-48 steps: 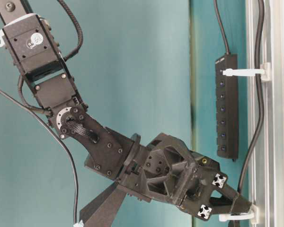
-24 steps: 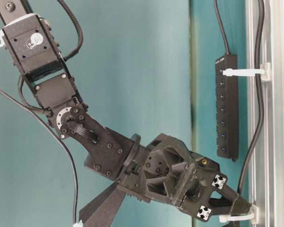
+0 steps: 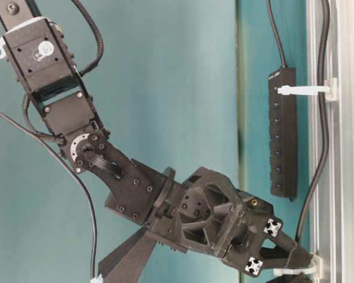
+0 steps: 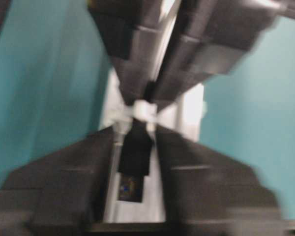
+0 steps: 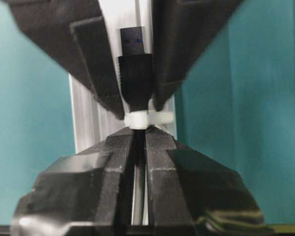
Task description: Pass the USB cable through three rings with both arms.
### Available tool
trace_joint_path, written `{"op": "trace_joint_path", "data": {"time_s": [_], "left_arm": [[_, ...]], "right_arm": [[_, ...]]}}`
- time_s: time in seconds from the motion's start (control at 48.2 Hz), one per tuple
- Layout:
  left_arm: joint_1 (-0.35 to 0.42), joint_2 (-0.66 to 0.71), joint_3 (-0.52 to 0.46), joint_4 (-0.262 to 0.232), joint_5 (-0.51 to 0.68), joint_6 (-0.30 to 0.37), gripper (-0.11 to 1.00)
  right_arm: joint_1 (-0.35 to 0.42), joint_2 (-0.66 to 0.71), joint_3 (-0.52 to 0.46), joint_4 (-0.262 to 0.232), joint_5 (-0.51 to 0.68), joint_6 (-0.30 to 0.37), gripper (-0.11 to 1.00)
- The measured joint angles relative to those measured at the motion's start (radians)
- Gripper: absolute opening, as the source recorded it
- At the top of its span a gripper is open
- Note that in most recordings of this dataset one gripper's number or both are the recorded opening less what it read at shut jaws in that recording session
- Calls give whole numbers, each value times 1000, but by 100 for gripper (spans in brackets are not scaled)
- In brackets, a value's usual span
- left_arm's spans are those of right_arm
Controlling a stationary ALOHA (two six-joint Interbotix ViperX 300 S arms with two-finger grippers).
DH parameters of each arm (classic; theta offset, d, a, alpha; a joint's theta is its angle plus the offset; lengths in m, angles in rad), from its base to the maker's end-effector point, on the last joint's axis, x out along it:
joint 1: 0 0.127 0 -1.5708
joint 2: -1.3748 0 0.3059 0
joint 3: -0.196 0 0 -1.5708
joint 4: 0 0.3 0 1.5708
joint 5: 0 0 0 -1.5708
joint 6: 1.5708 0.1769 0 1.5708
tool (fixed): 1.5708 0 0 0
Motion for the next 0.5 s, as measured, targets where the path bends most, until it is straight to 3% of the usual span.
{"op": "trace_joint_path", "data": {"time_s": [0.498], "left_arm": [[0,-18,23,2,0,0,23]], "right_arm": [[0,0,0,0,-2,0,-8]]}}
